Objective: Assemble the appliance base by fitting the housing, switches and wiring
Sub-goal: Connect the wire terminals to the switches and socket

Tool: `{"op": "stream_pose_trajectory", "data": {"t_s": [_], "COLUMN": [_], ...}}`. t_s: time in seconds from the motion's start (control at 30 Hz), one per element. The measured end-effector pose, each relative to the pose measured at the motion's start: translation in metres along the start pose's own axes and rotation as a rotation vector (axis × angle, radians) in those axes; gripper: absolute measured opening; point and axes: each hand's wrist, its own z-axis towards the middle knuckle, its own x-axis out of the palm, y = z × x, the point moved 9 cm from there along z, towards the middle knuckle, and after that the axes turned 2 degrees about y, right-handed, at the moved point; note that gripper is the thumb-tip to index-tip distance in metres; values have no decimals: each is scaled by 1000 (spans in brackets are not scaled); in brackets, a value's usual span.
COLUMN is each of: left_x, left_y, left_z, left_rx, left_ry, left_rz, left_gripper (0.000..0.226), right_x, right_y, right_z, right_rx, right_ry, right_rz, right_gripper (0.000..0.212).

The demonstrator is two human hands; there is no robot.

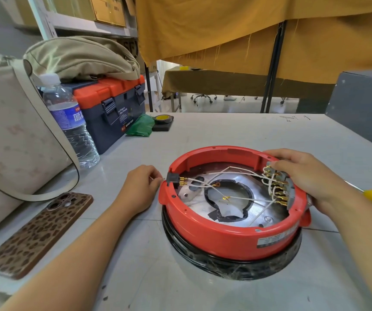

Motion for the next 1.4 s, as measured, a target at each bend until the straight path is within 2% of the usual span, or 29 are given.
{"op": "stream_pose_trajectory", "data": {"t_s": [0.13,0.23,0.3,0.57,0.8,1.03,1.13,1.3,1.4], "left_x": [-9,-6,-6,-6,-15,-29,-39,-51,-53], "left_y": [12,19,20,16,16,0,-14,-54,-85], "left_z": [1,0,-1,-2,-4,-2,-2,-7,-10], "left_rx": [-80,-152,-159,-126,-141,-79,-37,130,281], "left_ry": [-73,-66,-56,-10,-114,-112,-130,-123,-96], "left_rz": [-243,-558,-667,-766,-880,-989,-911,-528,-276], "left_gripper": [8,10,14,21,14,29,27,2,7], "right_x": [0,0,0,0,1,0,0,0,0], "right_y": [0,1,1,0,0,-1,0,0,0], "right_z": [-1,-1,-2,-3,-2,0,-1,0,0], "right_rx": [9,16,18,30,29,9,0,9,1], "right_ry": [5,6,5,-1,4,-9,-6,1,-5], "right_rz": [-6,-10,-9,-9,8,20,16,25,7], "right_gripper": [24,24,24,24,23,24,25,25,24]}}
